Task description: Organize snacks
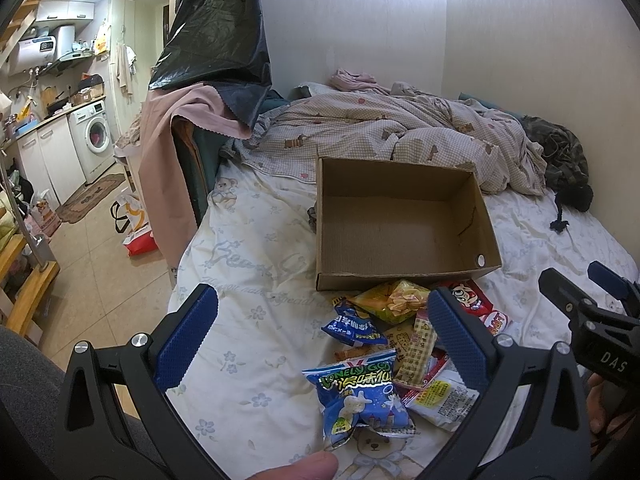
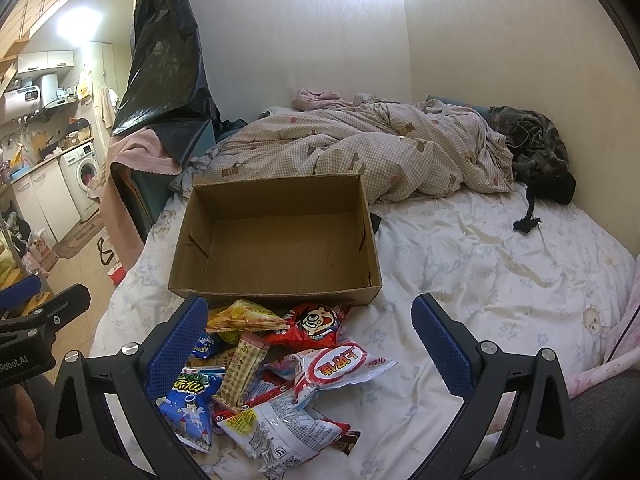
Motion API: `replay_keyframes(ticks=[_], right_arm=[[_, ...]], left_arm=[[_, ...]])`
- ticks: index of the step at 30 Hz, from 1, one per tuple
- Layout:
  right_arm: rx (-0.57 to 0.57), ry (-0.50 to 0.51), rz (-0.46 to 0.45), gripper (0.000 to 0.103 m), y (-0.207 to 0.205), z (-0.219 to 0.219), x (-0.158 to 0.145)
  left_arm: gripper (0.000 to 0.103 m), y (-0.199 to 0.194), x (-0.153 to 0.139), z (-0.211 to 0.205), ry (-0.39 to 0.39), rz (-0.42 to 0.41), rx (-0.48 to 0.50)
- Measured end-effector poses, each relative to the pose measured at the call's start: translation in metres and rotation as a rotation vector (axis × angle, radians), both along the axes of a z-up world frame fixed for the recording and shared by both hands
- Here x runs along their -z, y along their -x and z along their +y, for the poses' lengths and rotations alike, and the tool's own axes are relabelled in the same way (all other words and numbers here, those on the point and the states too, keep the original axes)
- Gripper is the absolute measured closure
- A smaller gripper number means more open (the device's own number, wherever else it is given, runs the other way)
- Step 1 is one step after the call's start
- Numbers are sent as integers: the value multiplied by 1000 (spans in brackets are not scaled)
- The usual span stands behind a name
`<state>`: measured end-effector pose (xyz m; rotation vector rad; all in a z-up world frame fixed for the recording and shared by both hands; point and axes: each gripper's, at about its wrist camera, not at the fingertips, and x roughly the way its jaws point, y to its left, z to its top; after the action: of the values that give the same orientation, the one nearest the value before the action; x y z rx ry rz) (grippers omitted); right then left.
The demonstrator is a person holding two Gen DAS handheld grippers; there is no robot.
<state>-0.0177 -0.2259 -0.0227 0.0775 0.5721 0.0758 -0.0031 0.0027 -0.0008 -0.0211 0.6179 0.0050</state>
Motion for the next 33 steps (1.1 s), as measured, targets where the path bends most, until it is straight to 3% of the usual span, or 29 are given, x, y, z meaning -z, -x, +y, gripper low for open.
replay_keyframes(ticks=[16,21,27,30,32,33], right_arm=[[-1,-6,2,0,-1,1,3],[-42,-64,81,0,-14,-8,-4],[-81,-167,272,0,-49,-38,5],[-71,-224,357,0,-61,-51,21],[-43,-267,398,0,-62,-59,34],[-27,-291,422,0,-62,-64,40]], left_arm=[[0,-2,-1,2,1,11,-2],[0,-15,0,6,-30,64,-26],[0,-59,14,32,-27,278,-81],[0,-80,47,29,4,489,-22],[0,-85,79,24,78,644,6],[0,-84,89,21,108,678,-2]])
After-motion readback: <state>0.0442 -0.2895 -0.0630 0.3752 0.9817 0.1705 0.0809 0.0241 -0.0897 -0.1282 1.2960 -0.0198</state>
